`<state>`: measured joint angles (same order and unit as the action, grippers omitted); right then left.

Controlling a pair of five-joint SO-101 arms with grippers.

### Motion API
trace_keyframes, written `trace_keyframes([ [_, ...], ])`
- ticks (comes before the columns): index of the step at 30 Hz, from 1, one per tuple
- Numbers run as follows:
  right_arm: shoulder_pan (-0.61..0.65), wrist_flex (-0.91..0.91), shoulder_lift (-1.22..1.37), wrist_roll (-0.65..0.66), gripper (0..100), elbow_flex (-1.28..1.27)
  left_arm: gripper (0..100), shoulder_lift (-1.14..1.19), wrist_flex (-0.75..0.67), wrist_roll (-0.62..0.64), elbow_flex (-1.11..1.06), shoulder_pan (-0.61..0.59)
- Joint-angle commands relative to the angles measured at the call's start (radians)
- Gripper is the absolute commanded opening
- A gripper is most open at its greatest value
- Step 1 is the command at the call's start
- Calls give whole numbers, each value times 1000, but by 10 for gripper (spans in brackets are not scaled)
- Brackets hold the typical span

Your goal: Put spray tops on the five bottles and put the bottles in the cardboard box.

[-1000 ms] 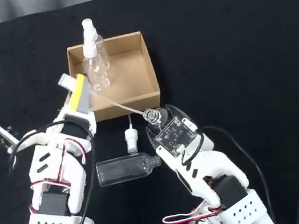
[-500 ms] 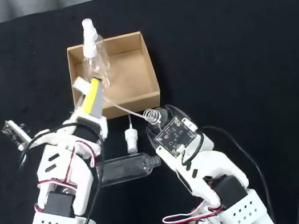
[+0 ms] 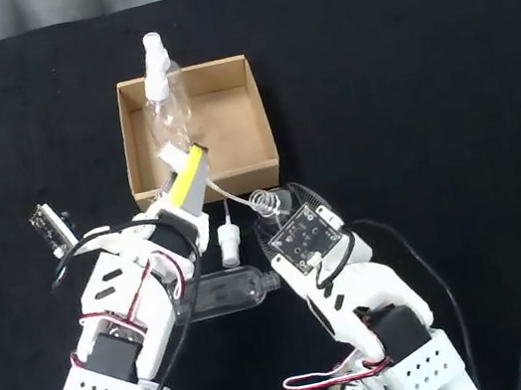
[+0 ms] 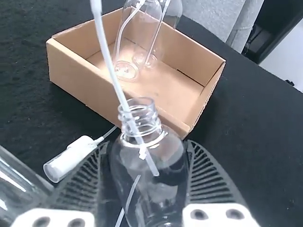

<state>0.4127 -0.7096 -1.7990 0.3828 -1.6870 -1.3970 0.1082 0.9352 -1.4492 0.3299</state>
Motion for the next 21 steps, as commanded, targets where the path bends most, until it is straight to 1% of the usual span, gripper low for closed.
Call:
trace_keyframes([
  [1, 18, -2, -104, 6, 92, 5, 29, -9, -15, -12, 18, 18],
  [5, 18, 0, -104, -38, 92, 5, 29, -9, -15, -12, 15, 21],
  [7, 18, 2, -104, -41, 92, 5, 29, -9, -20, -21, 2, 44],
  [11, 17, 0, -104, -41, 92, 5, 29, -12, -21, -100, -15, 111],
  [21, 17, -3, -104, -41, 92, 5, 30, -11, -15, -114, -15, 113],
])
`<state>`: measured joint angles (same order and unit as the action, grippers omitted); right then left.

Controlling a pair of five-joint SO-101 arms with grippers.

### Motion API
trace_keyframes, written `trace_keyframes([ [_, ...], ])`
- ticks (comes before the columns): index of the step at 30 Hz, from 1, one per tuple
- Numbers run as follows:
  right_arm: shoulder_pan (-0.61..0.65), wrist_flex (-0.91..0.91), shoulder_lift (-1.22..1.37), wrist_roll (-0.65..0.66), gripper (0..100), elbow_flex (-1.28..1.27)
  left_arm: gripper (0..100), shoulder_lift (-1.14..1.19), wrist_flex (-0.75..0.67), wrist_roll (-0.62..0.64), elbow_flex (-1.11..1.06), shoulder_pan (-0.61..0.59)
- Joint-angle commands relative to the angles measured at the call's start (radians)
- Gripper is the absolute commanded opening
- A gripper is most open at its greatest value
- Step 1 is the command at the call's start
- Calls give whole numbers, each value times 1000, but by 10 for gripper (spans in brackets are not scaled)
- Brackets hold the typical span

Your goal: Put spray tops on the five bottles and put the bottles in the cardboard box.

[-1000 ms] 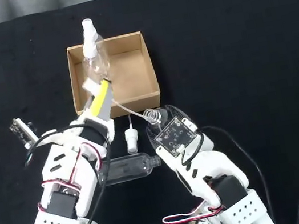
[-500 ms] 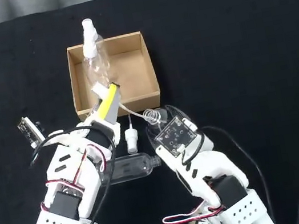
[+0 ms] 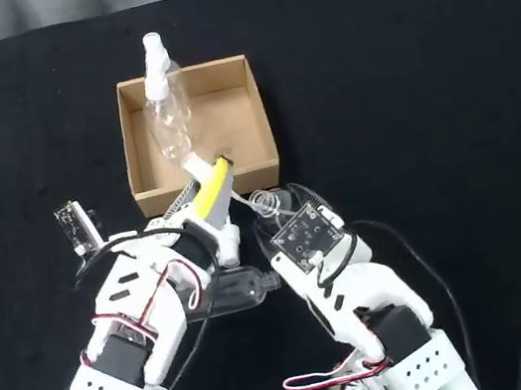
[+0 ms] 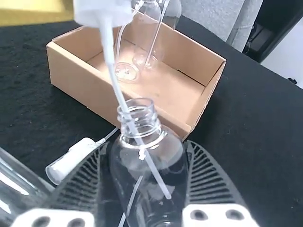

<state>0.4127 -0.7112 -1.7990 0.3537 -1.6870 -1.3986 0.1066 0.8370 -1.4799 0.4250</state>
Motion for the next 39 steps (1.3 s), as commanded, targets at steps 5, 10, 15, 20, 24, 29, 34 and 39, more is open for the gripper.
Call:
trace_keyframes([
  [5, 17, -2, -104, -12, 92, 5, 30, -17, -12, -78, 12, 19],
  [10, 17, -2, -104, -12, 92, 5, 55, -17, -12, -83, 12, 19],
  [15, 17, 0, -104, -12, 92, 5, 233, -17, -2, -83, 12, 18],
  [20, 17, 2, -104, -37, 92, 5, 248, -18, 146, -77, 87, 18],
  [24, 17, 2, -104, -46, 92, 7, 251, -18, 199, -77, 117, 18],
  [29, 17, 2, -104, -46, 92, 7, 249, -20, 196, -28, 120, -8],
  [34, 12, 2, -104, -46, 92, 7, 249, -20, 196, 18, 153, -102],
  [39, 11, 2, -102, -46, 92, 7, 248, -20, 196, 37, 160, -134],
])
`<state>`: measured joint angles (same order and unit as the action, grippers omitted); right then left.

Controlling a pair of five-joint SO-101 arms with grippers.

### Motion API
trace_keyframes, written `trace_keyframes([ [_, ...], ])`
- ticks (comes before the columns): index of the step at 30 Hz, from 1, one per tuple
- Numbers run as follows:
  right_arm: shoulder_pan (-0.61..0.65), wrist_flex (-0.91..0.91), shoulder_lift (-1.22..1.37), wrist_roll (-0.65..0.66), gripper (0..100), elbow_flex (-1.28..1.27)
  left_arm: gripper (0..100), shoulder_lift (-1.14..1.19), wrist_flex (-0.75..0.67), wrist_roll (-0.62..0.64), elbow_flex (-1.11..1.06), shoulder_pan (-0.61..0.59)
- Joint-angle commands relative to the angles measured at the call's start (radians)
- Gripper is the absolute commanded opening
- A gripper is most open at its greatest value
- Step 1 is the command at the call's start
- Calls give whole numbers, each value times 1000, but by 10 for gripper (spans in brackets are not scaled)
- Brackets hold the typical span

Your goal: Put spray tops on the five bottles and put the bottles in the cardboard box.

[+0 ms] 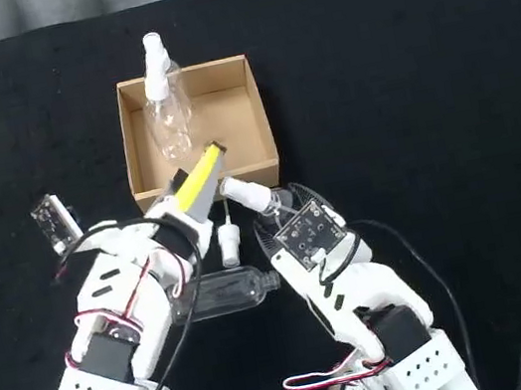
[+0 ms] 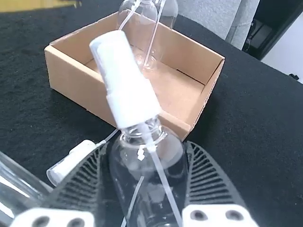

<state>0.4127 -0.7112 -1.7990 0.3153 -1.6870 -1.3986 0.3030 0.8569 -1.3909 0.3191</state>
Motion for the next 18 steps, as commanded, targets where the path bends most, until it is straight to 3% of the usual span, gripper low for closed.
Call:
trace_keyframes([
  [1, 11, 2, -102, -8, 92, 7, 248, -20, 0, 18, 71, -36],
  [10, 11, 6, -102, -9, 92, 25, 248, -20, -2, 95, 94, -148],
  [18, 8, 2, -102, -120, 92, 94, 248, -20, -2, 100, 91, -166],
])
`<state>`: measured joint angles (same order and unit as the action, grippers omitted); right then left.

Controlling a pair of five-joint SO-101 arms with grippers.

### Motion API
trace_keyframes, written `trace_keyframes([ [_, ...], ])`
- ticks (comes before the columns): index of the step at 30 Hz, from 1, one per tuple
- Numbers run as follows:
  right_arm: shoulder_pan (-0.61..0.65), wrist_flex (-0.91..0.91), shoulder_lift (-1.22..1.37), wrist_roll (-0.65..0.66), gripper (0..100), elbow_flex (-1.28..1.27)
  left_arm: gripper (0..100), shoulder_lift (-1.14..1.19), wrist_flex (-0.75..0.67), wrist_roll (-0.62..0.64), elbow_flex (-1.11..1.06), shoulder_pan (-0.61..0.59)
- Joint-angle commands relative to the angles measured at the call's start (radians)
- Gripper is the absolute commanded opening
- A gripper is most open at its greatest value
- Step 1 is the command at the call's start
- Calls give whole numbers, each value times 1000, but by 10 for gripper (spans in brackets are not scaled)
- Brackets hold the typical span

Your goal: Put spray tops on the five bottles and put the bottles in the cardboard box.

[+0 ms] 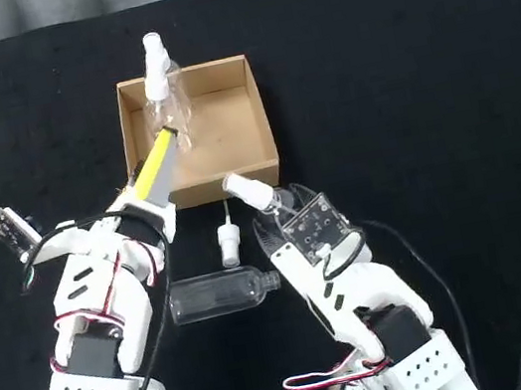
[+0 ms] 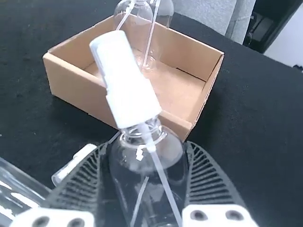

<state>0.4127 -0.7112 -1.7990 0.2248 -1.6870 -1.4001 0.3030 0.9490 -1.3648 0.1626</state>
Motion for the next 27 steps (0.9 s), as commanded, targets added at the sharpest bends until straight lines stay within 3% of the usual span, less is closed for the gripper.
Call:
trace_keyframes([
  [1, 8, 2, -102, -32, 92, 104, 248, -18, -2, 6, 64, -10],
  [10, 11, 9, -102, -31, 92, 179, 248, -18, -2, 5, 65, -74],
  [20, 21, 11, -104, -31, 92, 280, 248, -17, -2, 2, 59, -64],
  [27, 166, 87, -101, -25, 92, 280, 248, -12, -2, 2, 58, -64],
])
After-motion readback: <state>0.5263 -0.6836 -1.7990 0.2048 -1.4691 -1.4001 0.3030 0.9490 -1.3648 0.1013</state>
